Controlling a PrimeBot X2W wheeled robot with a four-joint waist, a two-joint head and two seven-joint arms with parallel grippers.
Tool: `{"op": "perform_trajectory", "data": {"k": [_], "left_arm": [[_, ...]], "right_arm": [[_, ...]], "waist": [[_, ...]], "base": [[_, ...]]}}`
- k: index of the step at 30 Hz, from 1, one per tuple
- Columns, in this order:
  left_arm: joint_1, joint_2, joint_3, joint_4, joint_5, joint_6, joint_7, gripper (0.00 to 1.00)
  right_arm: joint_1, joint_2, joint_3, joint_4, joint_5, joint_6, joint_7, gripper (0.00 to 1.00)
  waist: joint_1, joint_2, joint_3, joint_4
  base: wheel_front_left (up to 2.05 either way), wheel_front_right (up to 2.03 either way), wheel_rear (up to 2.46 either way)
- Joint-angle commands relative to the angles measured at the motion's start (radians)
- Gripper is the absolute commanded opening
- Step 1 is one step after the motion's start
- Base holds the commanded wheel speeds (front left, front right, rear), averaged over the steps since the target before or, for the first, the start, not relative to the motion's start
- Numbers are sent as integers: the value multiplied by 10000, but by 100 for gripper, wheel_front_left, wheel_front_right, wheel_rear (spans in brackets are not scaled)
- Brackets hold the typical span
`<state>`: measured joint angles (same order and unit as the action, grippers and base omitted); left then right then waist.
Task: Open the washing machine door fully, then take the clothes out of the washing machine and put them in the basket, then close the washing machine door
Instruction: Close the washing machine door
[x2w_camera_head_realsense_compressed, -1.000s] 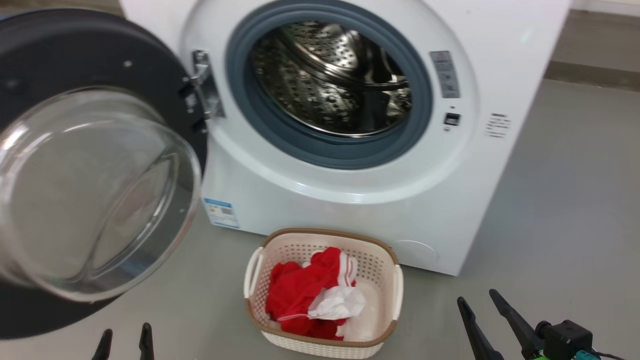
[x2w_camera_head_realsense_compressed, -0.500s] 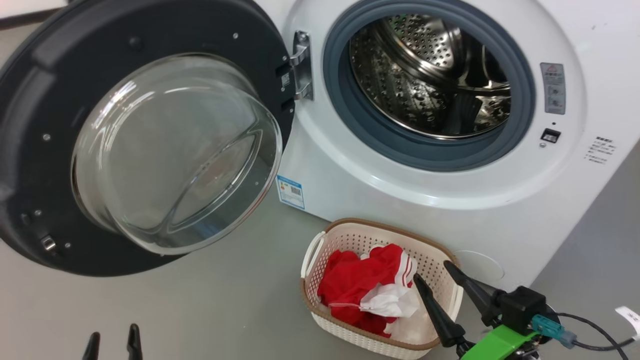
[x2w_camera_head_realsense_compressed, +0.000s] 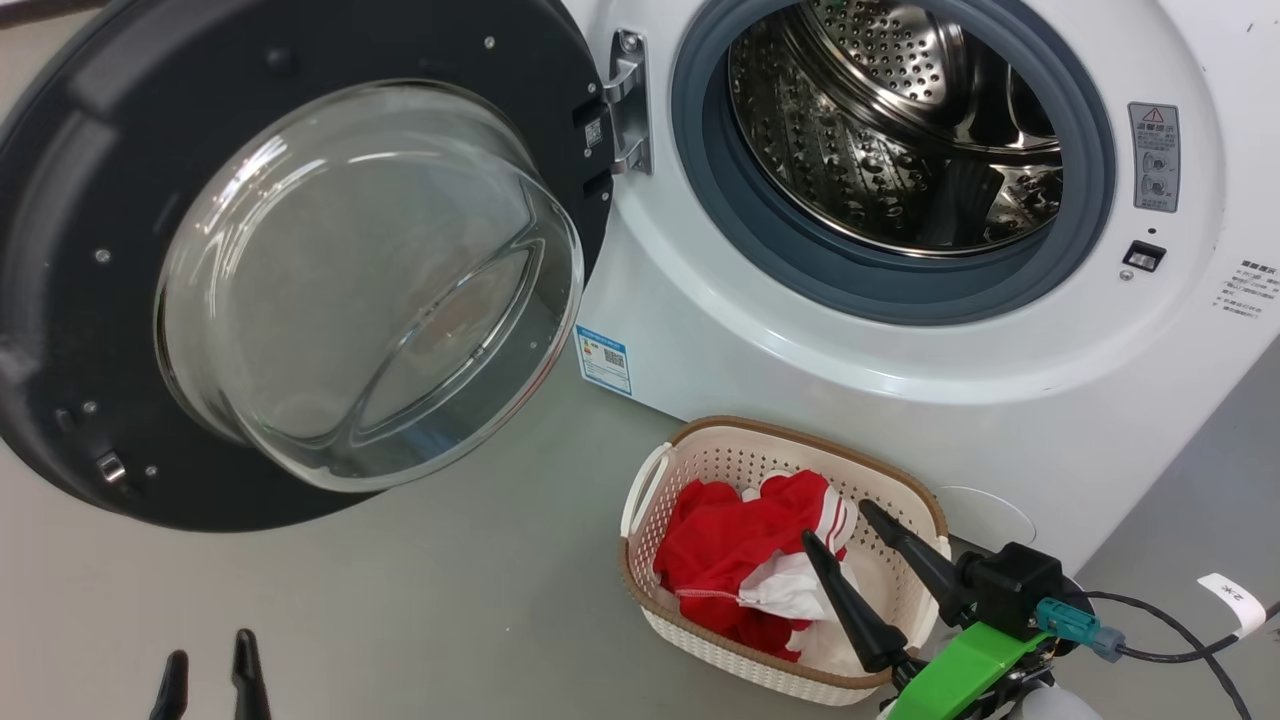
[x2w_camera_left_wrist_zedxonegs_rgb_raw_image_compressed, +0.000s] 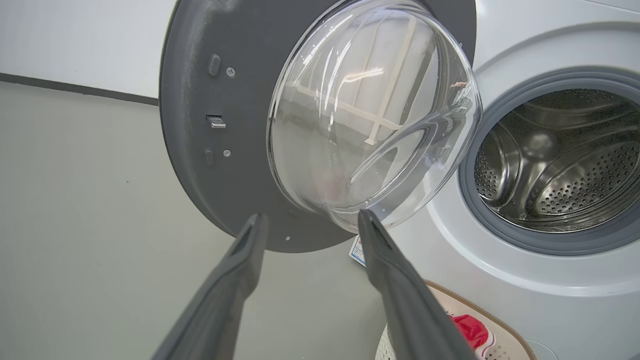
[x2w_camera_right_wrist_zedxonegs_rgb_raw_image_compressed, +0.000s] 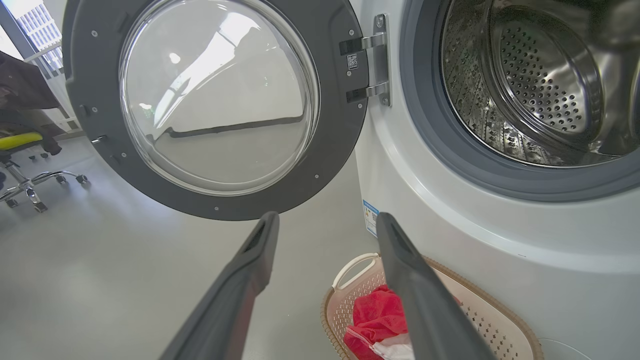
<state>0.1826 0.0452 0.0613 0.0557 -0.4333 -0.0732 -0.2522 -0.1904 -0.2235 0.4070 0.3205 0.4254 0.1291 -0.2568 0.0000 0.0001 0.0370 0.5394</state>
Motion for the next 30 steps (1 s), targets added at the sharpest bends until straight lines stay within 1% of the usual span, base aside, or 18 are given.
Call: {"op": "perform_trajectory", "data": {"k": [1,5,8,11,13,16,17,20,23,27,28,30], "left_arm": [[-144,52,350,-366,-262,47,-95,0],[-484,52,698,-889,-503,-204,-95,0],[-1029,54,1286,-1566,-446,-415,-95,0],[-1838,393,1913,-2220,-392,-528,-95,0],[-2479,882,2172,-2414,-460,-557,-95,0],[-3564,1922,2172,-2347,-815,-569,-95,0],[-3564,1922,2172,-2347,-815,-569,-95,0],[-4734,2951,2174,-1865,-1490,-571,-95,0],[-5882,3961,2070,-1139,-2087,-573,-95,0],[-7169,4785,1988,270,-3480,-573,-95,0],[-7453,4936,1987,763,-3918,-573,-95,0],[-7910,5446,1919,1881,-4638,-574,-95,0]], "right_arm": [[-269,-37,160,-215,45,16,-49,100],[-82,6,20,-271,27,16,-49,100],[105,65,-178,-344,-13,16,-49,100],[329,128,-431,-444,-72,16,-49,100],[493,164,-573,-510,-121,16,-49,100],[722,208,-782,-603,-197,16,-49,100],[722,208,-782,-603,-197,16,-49,100],[916,257,-990,-719,-280,16,-49,100],[1089,298,-1158,-827,-358,16,-49,100],[1296,360,-1340,-969,-476,16,-49,100],[1337,375,-1384,-1005,-506,16,-49,100],[1341,392,-1386,-1060,-579,16,-49,100]], "waist": [[0,-1,-18,-14],[0,-1,-51,-46],[0,-1,-93,-87],[0,-1,-141,-136],[0,-1,-170,-170],[0,-1,-189,-219],[0,-1,-189,-219],[0,-1,-189,-265],[0,-1,-180,-316],[0,-1,-125,-376],[0,-1,-95,-390],[0,-1,58,-504]], "base": [[0,0,0],[0,0,0],[0,0,0],[0,0,0],[0,0,0],[0,0,0],[0,0,0],[0,0,0],[0,0,0],[0,0,0],[0,0,0],[0,0,0]]}}
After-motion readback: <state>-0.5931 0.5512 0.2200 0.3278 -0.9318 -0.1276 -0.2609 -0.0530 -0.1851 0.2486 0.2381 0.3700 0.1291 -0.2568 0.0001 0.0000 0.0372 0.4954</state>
